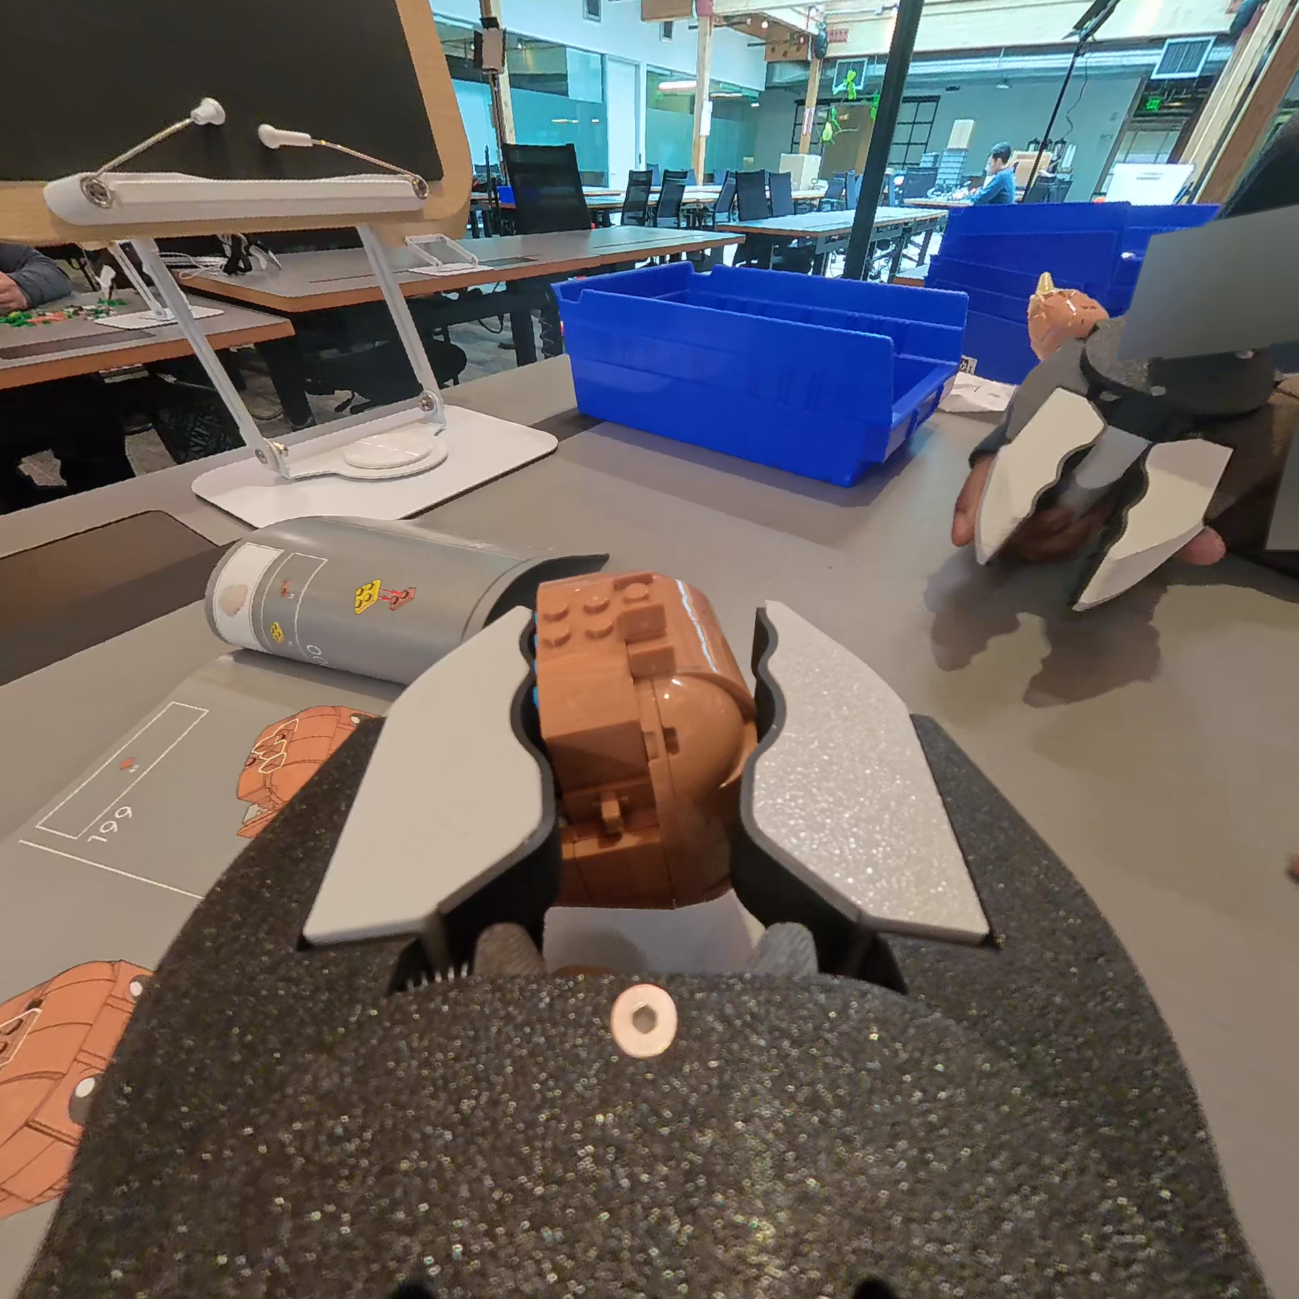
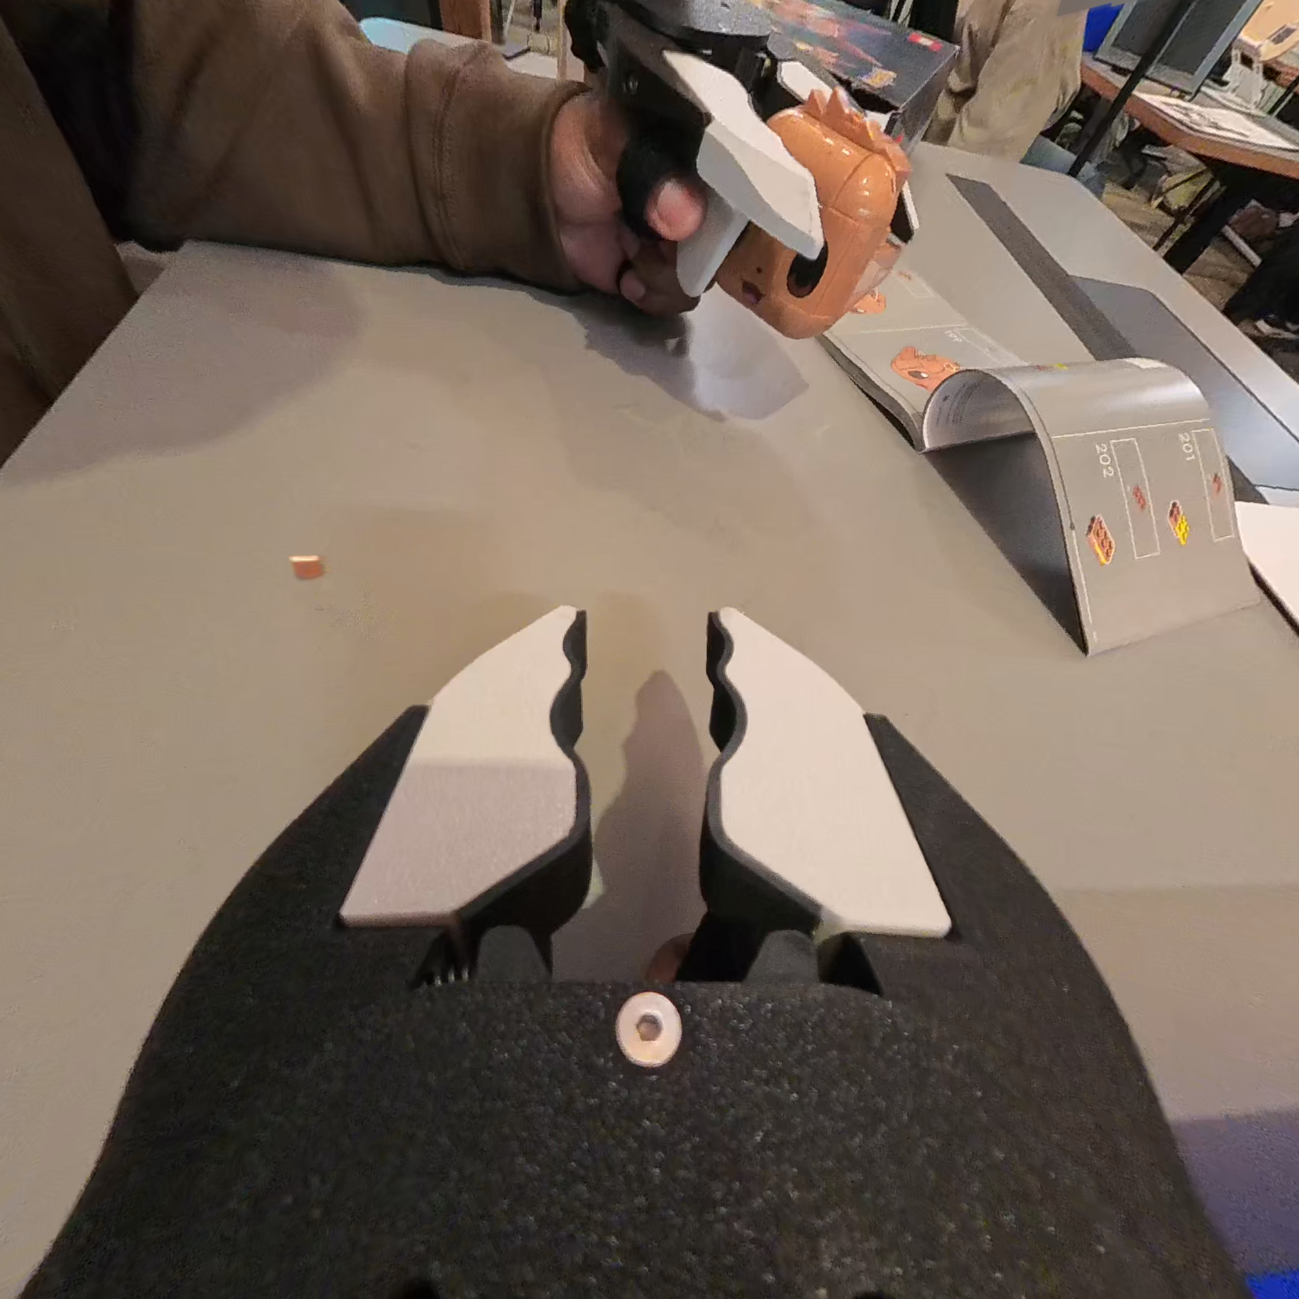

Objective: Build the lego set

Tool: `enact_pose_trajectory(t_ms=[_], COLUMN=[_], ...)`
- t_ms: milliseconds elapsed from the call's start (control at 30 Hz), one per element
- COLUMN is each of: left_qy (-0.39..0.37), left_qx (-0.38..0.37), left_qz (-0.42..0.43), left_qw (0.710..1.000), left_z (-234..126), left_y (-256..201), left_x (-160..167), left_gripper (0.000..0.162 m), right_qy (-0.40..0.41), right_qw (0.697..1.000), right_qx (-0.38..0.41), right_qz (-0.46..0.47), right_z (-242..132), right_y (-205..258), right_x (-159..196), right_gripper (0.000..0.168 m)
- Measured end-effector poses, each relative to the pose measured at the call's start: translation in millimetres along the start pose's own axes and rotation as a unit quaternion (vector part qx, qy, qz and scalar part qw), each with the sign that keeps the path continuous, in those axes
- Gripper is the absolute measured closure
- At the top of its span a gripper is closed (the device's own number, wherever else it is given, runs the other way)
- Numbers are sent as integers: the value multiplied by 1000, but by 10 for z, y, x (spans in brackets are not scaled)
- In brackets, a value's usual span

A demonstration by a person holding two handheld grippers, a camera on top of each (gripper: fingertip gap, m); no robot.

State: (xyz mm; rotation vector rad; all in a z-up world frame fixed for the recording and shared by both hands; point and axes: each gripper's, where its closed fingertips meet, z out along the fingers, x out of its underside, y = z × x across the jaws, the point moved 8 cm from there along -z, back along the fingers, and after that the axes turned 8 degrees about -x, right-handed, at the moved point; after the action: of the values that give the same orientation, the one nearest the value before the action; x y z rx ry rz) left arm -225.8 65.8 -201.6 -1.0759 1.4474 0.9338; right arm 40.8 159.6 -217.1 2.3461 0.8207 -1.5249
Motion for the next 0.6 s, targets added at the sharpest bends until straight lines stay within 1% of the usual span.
enact_pose_trajectory(t_ms=[67,200,367,467,600], left_qy=[0,-4,-2,5,8], left_qx=[-2,-1,3,14,16], left_qz=[-2,-16,-31,-28,-17], left_qw=[1000,1000,1000,999,1000], left_z=[-1,-7,-1,11,18], left_y=[10,36,53,20,-15], left_x=[3,-2,0,5,7], left_gripper=[105,105,105,105,105], right_qy=[0,41,82,88,102], right_qw=[1000,999,993,988,975], right_qx=[3,-5,-77,-112,-168], right_qz=[-1,-22,-26,-62,-99], right_z=[1,90,337,446,588], right_y=[57,181,404,572,707], right_x=[-2,4,-72,-124,-175], right_gripper=[138,138,139,143,143])
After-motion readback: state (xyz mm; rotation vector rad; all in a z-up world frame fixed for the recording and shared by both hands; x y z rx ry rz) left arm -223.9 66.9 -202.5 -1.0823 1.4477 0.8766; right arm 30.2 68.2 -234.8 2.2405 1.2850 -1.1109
